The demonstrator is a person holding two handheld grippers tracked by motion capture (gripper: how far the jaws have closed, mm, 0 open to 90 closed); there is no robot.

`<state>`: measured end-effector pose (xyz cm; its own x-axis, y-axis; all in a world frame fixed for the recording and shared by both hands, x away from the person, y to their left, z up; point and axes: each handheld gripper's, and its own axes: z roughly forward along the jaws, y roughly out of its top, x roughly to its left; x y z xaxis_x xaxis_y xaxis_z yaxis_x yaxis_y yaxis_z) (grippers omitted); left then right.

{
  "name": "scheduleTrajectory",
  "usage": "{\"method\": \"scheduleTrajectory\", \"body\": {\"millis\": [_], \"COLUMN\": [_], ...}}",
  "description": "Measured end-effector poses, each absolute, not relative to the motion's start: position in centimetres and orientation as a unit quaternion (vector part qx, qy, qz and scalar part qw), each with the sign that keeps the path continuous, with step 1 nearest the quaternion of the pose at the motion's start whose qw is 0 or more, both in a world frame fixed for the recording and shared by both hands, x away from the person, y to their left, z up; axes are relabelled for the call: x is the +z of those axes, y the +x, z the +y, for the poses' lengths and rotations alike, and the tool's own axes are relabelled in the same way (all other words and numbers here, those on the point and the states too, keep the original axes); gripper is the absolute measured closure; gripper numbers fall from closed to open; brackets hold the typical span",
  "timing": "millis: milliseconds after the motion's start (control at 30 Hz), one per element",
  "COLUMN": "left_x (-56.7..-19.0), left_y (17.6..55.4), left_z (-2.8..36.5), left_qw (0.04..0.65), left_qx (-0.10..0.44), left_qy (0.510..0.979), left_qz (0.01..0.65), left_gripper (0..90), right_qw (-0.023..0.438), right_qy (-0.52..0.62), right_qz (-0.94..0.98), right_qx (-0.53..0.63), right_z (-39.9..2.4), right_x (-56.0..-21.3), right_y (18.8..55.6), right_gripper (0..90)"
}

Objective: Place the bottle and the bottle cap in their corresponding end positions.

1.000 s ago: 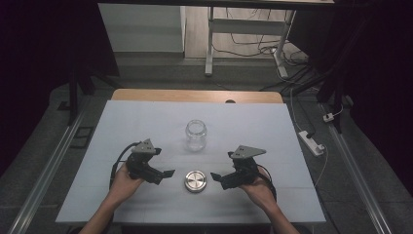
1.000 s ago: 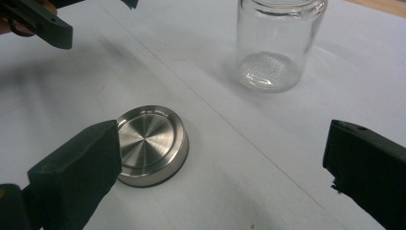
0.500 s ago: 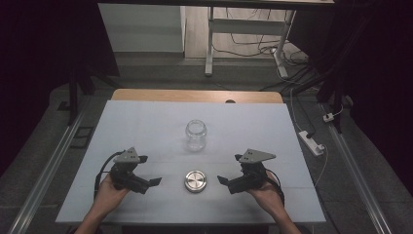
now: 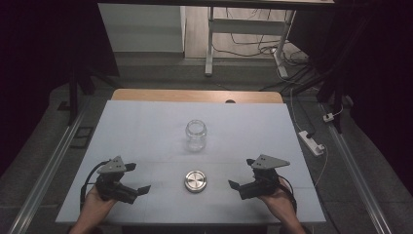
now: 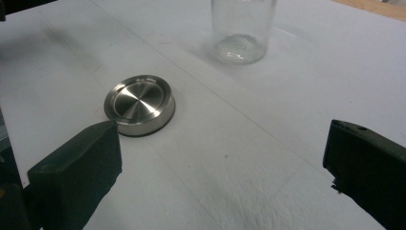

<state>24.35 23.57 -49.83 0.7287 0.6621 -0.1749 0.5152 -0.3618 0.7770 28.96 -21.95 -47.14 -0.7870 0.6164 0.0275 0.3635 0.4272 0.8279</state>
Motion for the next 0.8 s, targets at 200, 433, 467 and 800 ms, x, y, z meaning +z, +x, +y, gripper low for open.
{"method": "scheduleTrajectory", "body": {"millis": [200, 433, 467, 800], "left_x": [-50.1, -50.6, -50.7, -51.4], "left_y": [23.3, 22.2, 22.0, 20.7], "left_z": [24.7, 25.8, 26.0, 27.4], "left_qw": [0.439, 0.435, 0.435, 0.427], "left_qx": [0.086, 0.089, 0.089, 0.096], "left_qy": [0.813, 0.808, 0.807, 0.800], "left_qz": [0.373, 0.388, 0.391, 0.412], "left_gripper": [0.0, 0.0, 0.0, 0.0], "right_qw": [0.146, 0.154, 0.156, 0.169], "right_qy": [0.305, 0.323, 0.326, 0.362], "right_qz": [0.831, 0.826, 0.825, 0.815], "right_qx": [0.441, 0.435, 0.434, 0.420], "right_z": [-23.3, -25.0, -25.2, -28.2], "right_x": [-47.3, -47.5, -47.6, -48.6], "right_y": [28.3, 27.6, 27.4, 26.1], "right_gripper": [0.0, 0.0, 0.0, 0.0]}}
